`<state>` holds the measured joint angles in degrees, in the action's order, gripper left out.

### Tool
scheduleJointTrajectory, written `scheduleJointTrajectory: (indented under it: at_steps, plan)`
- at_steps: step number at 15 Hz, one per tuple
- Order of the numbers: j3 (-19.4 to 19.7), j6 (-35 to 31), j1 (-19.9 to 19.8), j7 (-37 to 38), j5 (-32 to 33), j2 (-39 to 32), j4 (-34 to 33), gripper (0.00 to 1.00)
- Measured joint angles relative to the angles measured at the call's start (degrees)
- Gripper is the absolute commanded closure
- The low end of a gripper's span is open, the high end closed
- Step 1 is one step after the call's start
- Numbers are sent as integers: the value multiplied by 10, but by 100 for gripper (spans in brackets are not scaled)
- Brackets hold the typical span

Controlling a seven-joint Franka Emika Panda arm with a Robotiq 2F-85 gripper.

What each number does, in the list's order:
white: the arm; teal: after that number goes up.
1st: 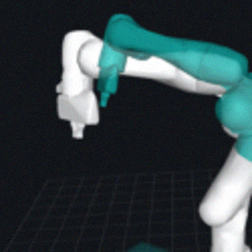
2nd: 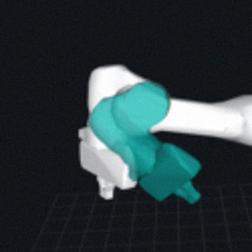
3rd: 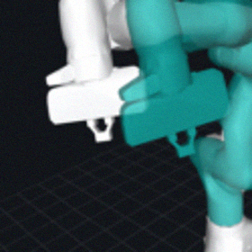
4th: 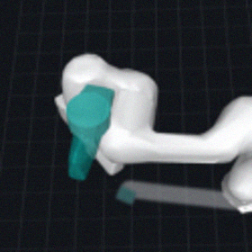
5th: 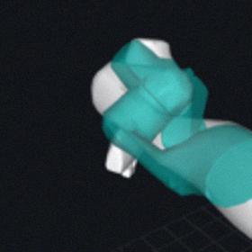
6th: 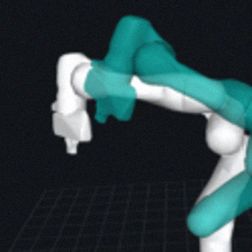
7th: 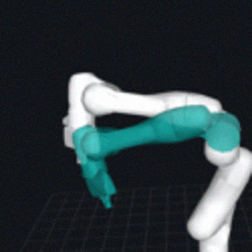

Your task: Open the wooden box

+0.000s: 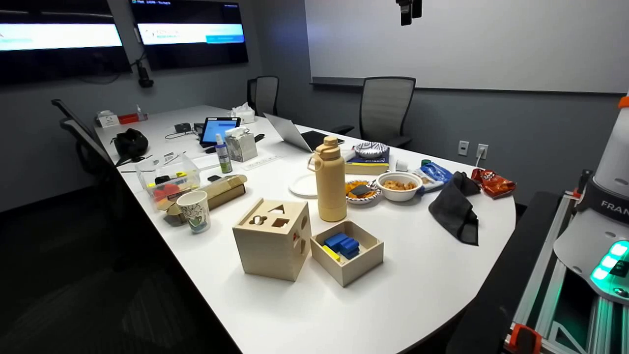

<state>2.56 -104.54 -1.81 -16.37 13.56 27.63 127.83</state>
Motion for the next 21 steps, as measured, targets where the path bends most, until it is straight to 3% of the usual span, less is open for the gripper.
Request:
scheduleJointTrajectory:
  at_steps: [5,11,16,21]
  plan:
    - [-24,-10,34,70,-72,-30,-4,0]
    - [-116,-111,70,247,-108,-106,-9,0]
    - [-186,-208,85,437,-49,-211,-29,0]
    - [-191,-240,106,599,32,-305,-47,0]
